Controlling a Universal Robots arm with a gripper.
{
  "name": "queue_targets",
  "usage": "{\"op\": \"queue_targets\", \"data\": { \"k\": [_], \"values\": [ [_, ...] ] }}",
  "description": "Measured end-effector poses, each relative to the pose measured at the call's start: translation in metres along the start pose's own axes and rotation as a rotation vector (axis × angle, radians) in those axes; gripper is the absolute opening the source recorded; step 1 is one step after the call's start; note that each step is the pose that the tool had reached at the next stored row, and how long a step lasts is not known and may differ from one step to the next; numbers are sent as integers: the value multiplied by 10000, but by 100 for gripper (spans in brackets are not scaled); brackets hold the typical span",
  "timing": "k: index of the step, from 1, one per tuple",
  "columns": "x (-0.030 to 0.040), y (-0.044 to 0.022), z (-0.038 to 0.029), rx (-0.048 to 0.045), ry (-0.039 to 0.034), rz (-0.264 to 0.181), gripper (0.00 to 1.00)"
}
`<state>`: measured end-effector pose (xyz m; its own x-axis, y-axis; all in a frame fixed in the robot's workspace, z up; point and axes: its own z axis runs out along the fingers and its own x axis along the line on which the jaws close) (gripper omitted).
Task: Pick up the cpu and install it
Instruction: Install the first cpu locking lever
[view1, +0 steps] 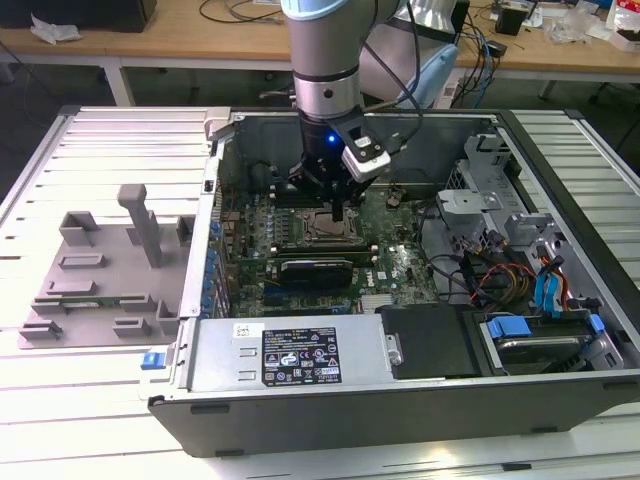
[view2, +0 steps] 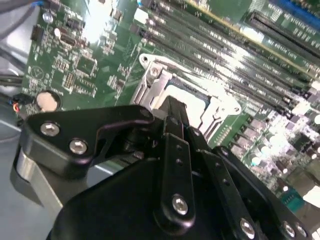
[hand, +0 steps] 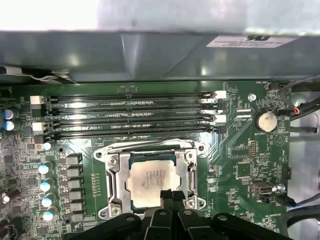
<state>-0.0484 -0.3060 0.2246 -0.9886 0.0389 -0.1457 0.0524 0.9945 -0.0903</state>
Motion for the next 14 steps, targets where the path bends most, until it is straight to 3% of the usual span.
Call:
{"op": "queue_targets", "data": {
  "k": [2,4,5,7,9,11,12,13,14],
  "values": [
    [0,0,0,2,2,-1,11],
    [80,-4,-6,1,0,-3,11],
    [88,-3,-7,1,0,0,11],
    [88,-3,-7,2,1,-3,11],
    [79,-9,-74,11,17,-2,11],
    [78,-10,-77,11,18,-4,11],
    [76,-10,-77,19,173,-21,11],
    [61,-9,-73,30,594,-61,11],
    [55,-9,-72,37,792,-80,11]
  ]
}}
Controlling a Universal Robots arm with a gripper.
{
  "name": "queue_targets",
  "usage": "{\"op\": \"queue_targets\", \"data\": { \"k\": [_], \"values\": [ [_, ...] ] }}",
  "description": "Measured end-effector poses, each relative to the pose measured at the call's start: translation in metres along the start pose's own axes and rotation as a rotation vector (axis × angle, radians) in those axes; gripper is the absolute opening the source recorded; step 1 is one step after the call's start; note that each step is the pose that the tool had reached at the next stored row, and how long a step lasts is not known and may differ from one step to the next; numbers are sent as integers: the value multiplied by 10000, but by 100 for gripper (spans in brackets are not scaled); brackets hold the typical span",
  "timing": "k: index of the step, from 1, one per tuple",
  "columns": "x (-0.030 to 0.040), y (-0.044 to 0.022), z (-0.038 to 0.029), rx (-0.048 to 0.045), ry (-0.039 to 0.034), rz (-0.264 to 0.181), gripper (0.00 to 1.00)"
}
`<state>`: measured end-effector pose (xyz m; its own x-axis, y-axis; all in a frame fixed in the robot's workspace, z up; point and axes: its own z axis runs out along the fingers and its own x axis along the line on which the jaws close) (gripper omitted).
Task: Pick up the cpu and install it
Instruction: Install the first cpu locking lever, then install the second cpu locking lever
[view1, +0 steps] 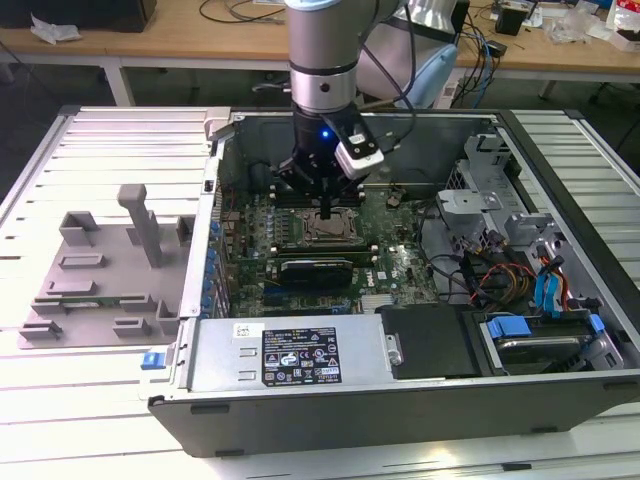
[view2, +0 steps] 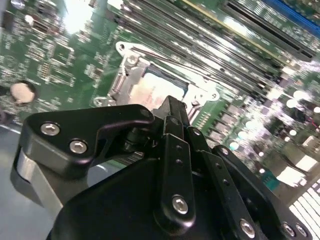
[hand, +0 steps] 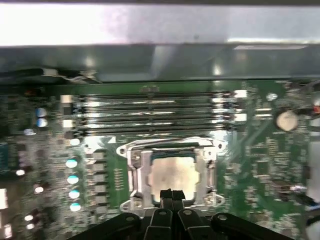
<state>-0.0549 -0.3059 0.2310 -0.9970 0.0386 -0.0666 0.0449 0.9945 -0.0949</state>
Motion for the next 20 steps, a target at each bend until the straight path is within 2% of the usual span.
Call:
{"op": "queue_targets", "data": {
  "k": [1,2,3,5,20],
  "values": [
    [0,0,0,1,38,-3,11],
    [-14,1,2,-2,44,-2,11],
    [-47,3,4,1,77,-7,11],
    [-143,6,10,5,206,-21,11],
    [-145,7,9,6,217,-20,11]
  ]
}}
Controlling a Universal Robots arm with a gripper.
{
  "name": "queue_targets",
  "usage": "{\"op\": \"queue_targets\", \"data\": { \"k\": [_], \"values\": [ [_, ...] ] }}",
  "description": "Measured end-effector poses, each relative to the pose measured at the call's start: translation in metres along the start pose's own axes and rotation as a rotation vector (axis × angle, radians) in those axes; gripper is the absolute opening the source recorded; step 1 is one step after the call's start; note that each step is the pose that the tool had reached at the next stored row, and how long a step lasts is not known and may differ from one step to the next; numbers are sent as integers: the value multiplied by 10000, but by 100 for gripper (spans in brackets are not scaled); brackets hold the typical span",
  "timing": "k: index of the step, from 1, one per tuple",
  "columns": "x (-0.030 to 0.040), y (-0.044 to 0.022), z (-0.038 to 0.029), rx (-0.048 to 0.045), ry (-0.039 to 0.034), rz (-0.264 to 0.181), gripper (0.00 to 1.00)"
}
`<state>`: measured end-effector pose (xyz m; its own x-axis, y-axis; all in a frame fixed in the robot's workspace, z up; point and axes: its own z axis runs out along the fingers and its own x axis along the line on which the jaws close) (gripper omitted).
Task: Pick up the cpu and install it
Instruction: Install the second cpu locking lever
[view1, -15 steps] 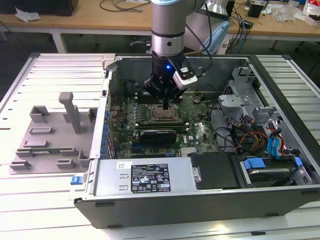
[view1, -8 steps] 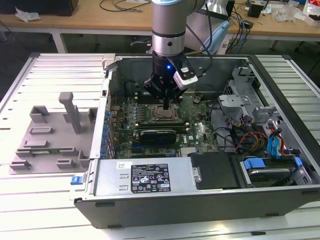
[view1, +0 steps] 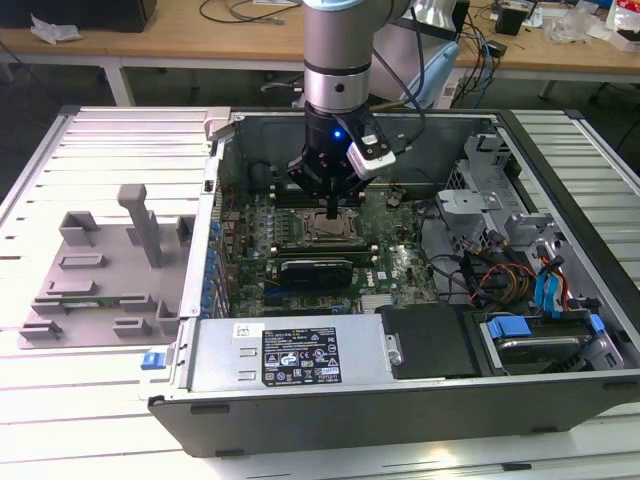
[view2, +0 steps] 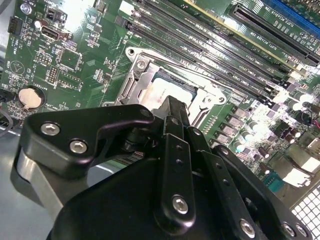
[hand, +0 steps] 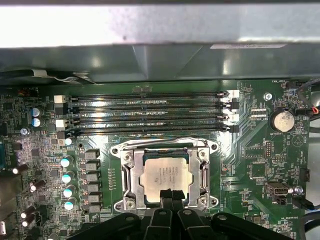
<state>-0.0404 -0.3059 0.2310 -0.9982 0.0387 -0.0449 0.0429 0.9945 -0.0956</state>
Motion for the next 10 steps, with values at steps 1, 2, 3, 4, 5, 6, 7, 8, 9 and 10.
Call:
{"op": "queue_targets", "data": {
  "k": [1,2,3,4,5,6,7,8,9,10],
  "values": [
    [0,-1,-8,0,0,0,11],
    [-1,-2,-21,1,0,-1,11],
    [-1,-3,-27,0,0,-1,11],
    [-2,-3,-36,1,0,-1,11],
    [-2,-4,-44,0,0,0,11],
    [-2,-4,-47,0,0,-1,11],
    [-3,-6,-62,1,0,-1,11],
    [-4,-8,-87,1,0,0,11],
    [-4,-9,-94,-1,0,0,11],
    [-4,-9,-94,-1,-1,0,11]
  ]
}}
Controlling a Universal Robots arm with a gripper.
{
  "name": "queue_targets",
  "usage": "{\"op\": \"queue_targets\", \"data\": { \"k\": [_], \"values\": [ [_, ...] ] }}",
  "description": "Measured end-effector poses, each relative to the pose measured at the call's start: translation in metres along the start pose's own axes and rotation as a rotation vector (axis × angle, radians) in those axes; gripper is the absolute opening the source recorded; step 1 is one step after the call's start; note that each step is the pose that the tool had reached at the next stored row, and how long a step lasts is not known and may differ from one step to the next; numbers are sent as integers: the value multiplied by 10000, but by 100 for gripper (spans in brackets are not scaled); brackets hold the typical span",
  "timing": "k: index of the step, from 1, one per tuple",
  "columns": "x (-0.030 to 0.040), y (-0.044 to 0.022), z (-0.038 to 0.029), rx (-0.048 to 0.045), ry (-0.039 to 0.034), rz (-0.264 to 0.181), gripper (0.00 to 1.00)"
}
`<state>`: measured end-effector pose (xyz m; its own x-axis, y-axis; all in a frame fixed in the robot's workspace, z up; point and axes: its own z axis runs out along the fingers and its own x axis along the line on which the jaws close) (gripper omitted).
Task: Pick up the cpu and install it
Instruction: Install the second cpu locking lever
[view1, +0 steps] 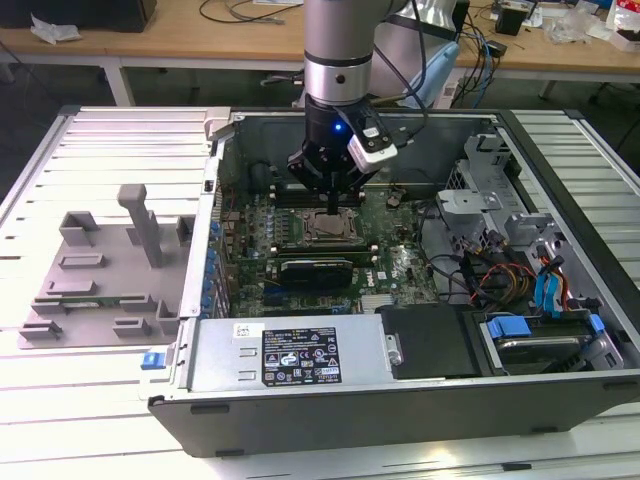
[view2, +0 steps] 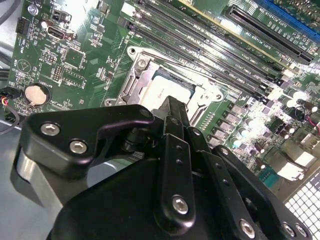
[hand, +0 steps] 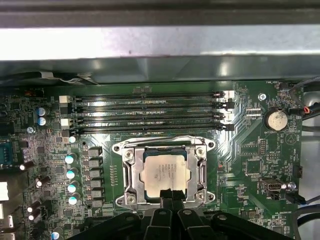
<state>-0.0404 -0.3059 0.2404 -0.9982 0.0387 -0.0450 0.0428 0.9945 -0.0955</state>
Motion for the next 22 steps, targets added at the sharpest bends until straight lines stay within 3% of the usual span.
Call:
{"op": "queue_targets", "data": {
  "k": [13,18,22],
  "values": [
    [-3,-62,4,2,2,-2,11],
    [-5,-120,11,2,1,-1,11],
    [-11,-290,27,2,1,0,11]
  ]
}}
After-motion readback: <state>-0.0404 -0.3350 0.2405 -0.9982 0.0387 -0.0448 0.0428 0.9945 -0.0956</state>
